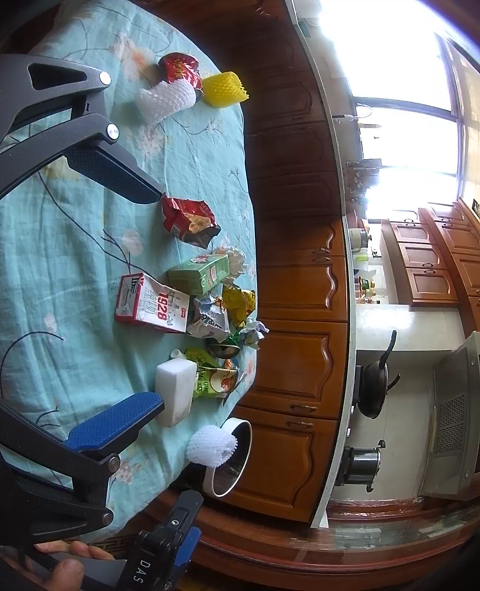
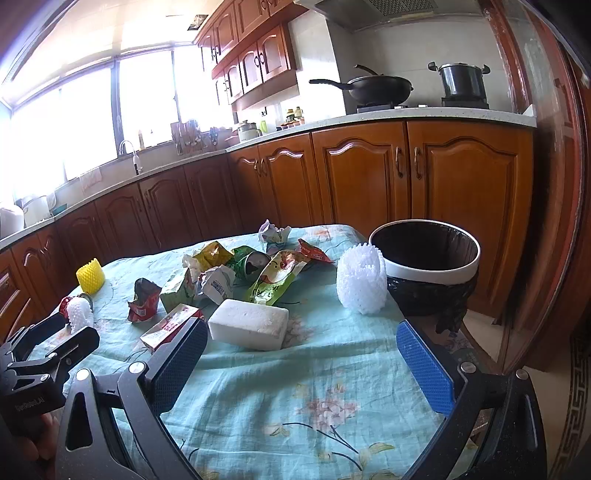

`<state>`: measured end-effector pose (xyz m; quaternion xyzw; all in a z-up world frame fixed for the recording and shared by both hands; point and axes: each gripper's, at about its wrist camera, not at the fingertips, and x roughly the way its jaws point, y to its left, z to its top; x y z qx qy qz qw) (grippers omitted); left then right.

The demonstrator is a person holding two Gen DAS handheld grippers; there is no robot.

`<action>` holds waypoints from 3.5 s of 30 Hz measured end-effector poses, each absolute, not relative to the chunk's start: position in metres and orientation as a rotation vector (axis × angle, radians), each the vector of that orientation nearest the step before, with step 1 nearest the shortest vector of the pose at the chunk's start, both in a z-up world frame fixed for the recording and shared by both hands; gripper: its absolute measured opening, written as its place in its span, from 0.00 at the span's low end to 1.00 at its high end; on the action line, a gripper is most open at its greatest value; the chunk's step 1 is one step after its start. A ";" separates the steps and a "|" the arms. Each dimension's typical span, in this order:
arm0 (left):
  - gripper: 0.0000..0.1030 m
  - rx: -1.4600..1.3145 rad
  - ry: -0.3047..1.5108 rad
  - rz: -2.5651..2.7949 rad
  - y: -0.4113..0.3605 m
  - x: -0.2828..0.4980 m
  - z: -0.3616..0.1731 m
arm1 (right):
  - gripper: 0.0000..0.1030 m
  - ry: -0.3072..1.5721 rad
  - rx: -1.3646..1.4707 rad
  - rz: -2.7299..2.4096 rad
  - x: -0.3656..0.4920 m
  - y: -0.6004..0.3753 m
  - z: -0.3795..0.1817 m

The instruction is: Collect trash

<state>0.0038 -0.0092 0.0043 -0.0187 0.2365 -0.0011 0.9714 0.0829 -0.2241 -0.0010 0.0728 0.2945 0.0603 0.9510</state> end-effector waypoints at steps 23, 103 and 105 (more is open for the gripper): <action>0.99 -0.037 0.486 -0.021 -0.013 0.007 0.005 | 1.00 0.600 0.149 0.123 0.083 -0.225 0.000; 0.06 -0.012 0.661 -0.396 -0.093 0.201 0.014 | 0.18 0.769 0.283 0.093 0.197 -0.329 -0.021; 0.06 -0.005 0.653 -0.405 -0.102 0.209 0.016 | 0.18 0.763 0.282 0.079 0.199 -0.338 -0.019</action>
